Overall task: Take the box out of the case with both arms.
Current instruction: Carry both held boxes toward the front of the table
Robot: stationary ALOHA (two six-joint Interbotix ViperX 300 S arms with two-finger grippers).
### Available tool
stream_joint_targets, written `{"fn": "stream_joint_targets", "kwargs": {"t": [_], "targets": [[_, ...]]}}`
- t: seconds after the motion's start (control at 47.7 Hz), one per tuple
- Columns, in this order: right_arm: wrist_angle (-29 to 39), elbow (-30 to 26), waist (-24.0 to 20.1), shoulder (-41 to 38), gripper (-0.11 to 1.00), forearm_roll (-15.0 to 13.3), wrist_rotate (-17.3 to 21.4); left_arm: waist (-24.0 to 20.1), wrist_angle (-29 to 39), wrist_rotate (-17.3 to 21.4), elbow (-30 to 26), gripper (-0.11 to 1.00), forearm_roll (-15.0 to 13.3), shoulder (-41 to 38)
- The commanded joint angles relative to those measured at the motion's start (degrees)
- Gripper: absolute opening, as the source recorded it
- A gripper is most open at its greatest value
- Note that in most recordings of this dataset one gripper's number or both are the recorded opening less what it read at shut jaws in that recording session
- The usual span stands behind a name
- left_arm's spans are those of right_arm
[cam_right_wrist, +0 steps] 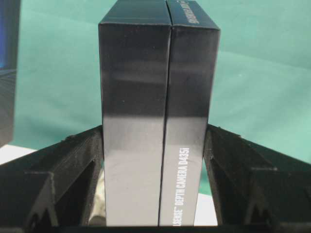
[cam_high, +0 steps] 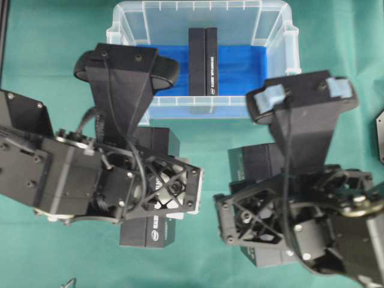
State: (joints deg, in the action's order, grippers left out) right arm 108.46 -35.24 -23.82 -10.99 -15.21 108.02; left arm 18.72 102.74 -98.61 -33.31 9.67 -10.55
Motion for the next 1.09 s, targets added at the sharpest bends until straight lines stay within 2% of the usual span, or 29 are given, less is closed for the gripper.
{"fn": "stream_joint_targets", "kwargs": {"t": [0.0, 0.189, 0.315, 0.629, 0.86, 1.07], "targets": [[-0.97, -0.26, 0.35, 0.79, 0.65, -0.26, 0.00, 0.79, -1.32, 0.00, 0.79, 0.63, 0.26, 2.37], [-3.08, 2.81, 0.35, 0.09, 0.65, 0.09, 0.62, 2.29, -4.92, -0.35, 6.24, 0.63, 0.26, 2.90], [-6.86, 6.86, 0.35, 0.00, 0.65, 0.44, 0.88, 2.81, -8.09, -0.79, 10.81, 0.63, 0.26, 3.60], [-18.63, 17.58, 0.44, 0.00, 0.65, 2.37, 2.64, 3.25, -19.42, -5.80, 25.49, 0.63, 0.26, 7.47], [-23.64, 23.91, 0.44, 0.00, 0.65, 2.37, 5.36, 3.43, -27.16, -9.58, 34.54, 0.63, 0.26, 9.40], [-28.74, 29.18, 0.44, 0.00, 0.65, 1.05, 5.10, 3.43, -33.49, -9.76, 39.55, 0.63, 0.35, 8.88]]}}
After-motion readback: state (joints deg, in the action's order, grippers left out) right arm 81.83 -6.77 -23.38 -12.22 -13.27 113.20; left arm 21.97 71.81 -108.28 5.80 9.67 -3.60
